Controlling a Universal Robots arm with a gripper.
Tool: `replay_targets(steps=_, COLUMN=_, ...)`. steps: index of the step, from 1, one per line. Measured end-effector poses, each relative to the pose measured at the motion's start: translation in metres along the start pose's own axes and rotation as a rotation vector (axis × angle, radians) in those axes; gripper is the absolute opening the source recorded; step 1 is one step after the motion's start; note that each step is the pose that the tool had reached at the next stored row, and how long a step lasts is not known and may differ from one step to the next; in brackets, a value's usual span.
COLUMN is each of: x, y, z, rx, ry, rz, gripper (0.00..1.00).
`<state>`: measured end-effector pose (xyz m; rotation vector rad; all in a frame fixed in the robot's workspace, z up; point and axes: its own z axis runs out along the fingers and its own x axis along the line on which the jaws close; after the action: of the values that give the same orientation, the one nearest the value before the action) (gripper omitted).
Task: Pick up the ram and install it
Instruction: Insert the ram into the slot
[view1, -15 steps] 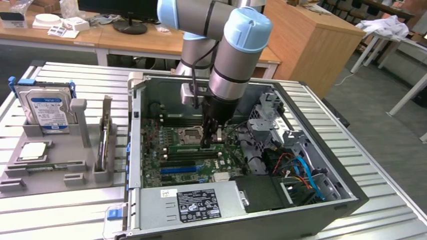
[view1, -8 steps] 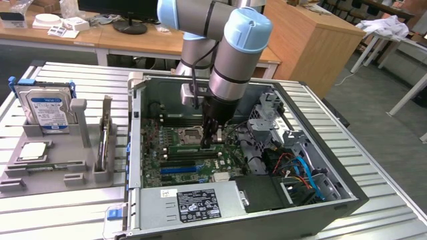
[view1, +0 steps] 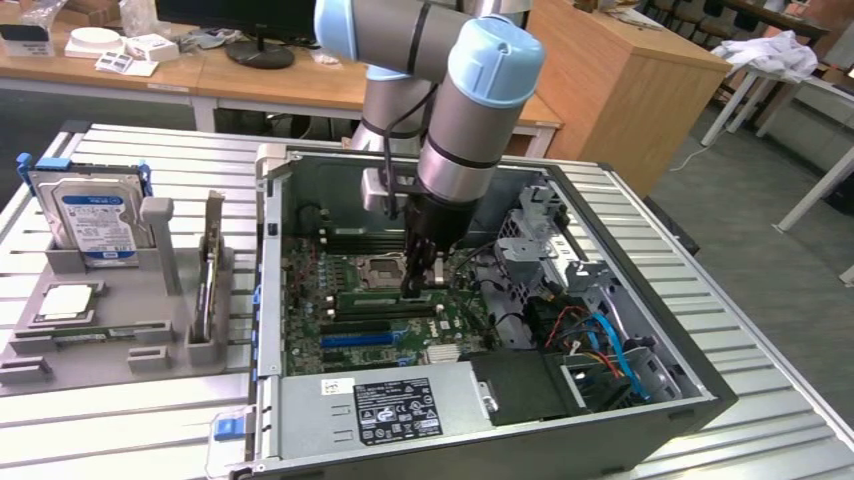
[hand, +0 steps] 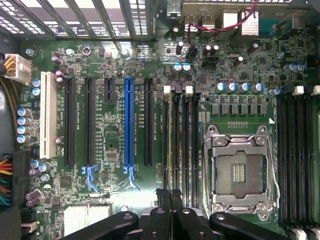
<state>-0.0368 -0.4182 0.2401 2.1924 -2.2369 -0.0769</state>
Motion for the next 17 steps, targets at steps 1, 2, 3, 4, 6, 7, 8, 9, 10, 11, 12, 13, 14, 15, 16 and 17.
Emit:
replay_targets(steps=1, x=0.0000, y=0.0000, z=0.0004, rx=0.0000, ry=0.0001, rz=0.000, gripper=0.11)
replay_targets(steps=2, x=0.0000, y=0.0000, z=0.0008, rx=-0.0001, ry=0.0001, rz=0.000, gripper=0.11)
replay_targets(steps=3, x=0.0000, y=0.0000, z=0.0010, rx=-0.0001, ry=0.0002, rz=0.000, gripper=0.11)
replay_targets(steps=4, x=0.0000, y=-0.0001, z=0.0014, rx=0.0000, ry=0.0000, rz=0.000, gripper=0.11)
replay_targets(steps=6, x=0.0000, y=-0.0001, z=0.0022, rx=0.0000, ry=0.0001, rz=0.000, gripper=0.11)
replay_targets(steps=7, x=0.0000, y=-0.0001, z=0.0027, rx=0.0000, ry=0.0000, rz=0.000, gripper=0.11)
replay_targets(steps=8, x=0.0001, y=-0.0001, z=0.0031, rx=0.0000, ry=0.0001, rz=0.000, gripper=0.11)
replay_targets(steps=9, x=0.0001, y=-0.0002, z=0.0035, rx=-0.0001, ry=0.0001, rz=0.000, gripper=0.11)
replay_targets(steps=10, x=0.0001, y=-0.0002, z=0.0036, rx=-0.0001, ry=0.0002, rz=0.000, gripper=0.11)
replay_targets(steps=11, x=0.0001, y=-0.0002, z=0.0036, rx=-0.0001, ry=0.0003, rz=0.000, gripper=0.11)
replay_targets(steps=12, x=0.0001, y=-0.0002, z=0.0036, rx=-0.0001, ry=0.0004, rz=0.000, gripper=0.11)
replay_targets(steps=13, x=0.0001, y=-0.0002, z=0.0038, rx=-0.0001, ry=0.0002, rz=0.000, gripper=0.11)
replay_targets(steps=14, x=0.0000, y=-0.0002, z=0.0042, rx=0.0001, ry=-0.0002, rz=0.000, gripper=0.11)
replay_targets(steps=15, x=0.0000, y=-0.0002, z=0.0046, rx=0.0001, ry=-0.0003, rz=0.000, gripper=0.11)
replay_targets(steps=16, x=0.0001, y=-0.0002, z=0.0046, rx=0.0000, ry=0.0000, rz=0.000, gripper=0.11)
replay_targets(steps=17, x=0.0001, y=-0.0002, z=0.0045, rx=0.0000, ry=0.0000, rz=0.000, gripper=0.11)
